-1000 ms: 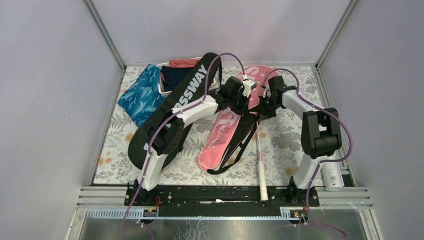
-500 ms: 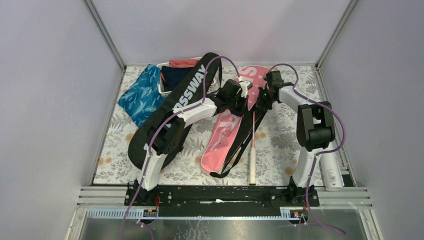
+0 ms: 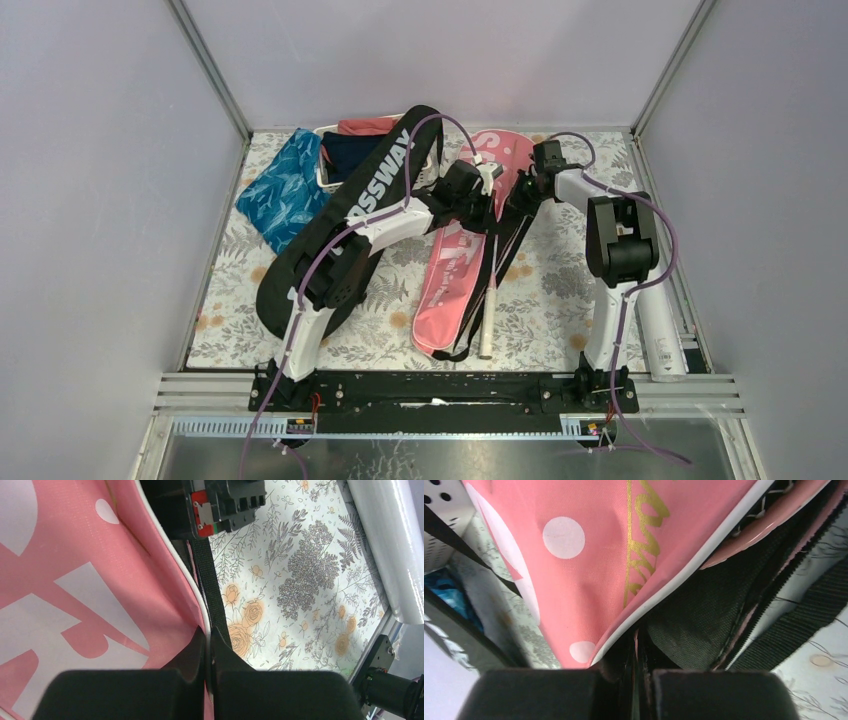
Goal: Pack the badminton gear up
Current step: Place the racket in the racket bag.
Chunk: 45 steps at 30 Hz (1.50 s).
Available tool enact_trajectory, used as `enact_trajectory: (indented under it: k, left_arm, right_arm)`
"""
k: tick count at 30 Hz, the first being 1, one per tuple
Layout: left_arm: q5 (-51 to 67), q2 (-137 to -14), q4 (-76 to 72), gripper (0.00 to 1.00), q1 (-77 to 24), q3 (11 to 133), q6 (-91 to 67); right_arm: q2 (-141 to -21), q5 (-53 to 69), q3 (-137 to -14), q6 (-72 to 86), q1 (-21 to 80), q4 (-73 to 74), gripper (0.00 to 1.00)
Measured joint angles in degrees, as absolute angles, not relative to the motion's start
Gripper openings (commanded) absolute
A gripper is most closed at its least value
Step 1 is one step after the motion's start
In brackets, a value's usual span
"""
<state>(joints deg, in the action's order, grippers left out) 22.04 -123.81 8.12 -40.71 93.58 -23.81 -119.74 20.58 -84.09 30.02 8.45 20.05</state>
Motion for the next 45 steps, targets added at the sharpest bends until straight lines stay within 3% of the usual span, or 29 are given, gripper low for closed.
enact_trajectory:
  k: [5,8,13,20,31,38,45]
  left_arm:
    - [22.0,-123.8,8.1,0.0,-40.6,93.4,-22.7]
    - [22.0,-123.8,8.1,0.06,-40.4,93.4,-21.7]
    - [22.8,-123.8,8.1,0.23,-40.2,93.4,-20.1]
    - [26.5,-123.8,8.9,0.55,-39.0,93.4,-18.0]
    - [25.9,-119.2,12.4,0.95,-38.9,91.5,-8.3]
    - [19.6,-108.4,12.6,0.99,-40.6,81.1,-0.4]
    - [9.4,-101.1,12.8,0.99,-52.0,68.2,6.2]
  right_arm:
    - [-121.5,25.4,-84.5,33.2,8.1,17.6,0.01]
    - [-121.9,27.2,-84.5,34.2,8.0,16.3,0.18]
    - [-122.0,28.1,-84.6,33.2,7.9,16.3,0.48]
    - [-121.2,26.9,-84.4,25.9,7.7,18.5,0.62]
    - [-106.0,26.1,-71.8,13.6,7.4,21.2,0.66]
    - [-97.9,26.1,-62.6,7.6,7.2,23.4,0.65]
    - [-92.5,25.0,-59.7,3.5,6.3,25.0,0.65]
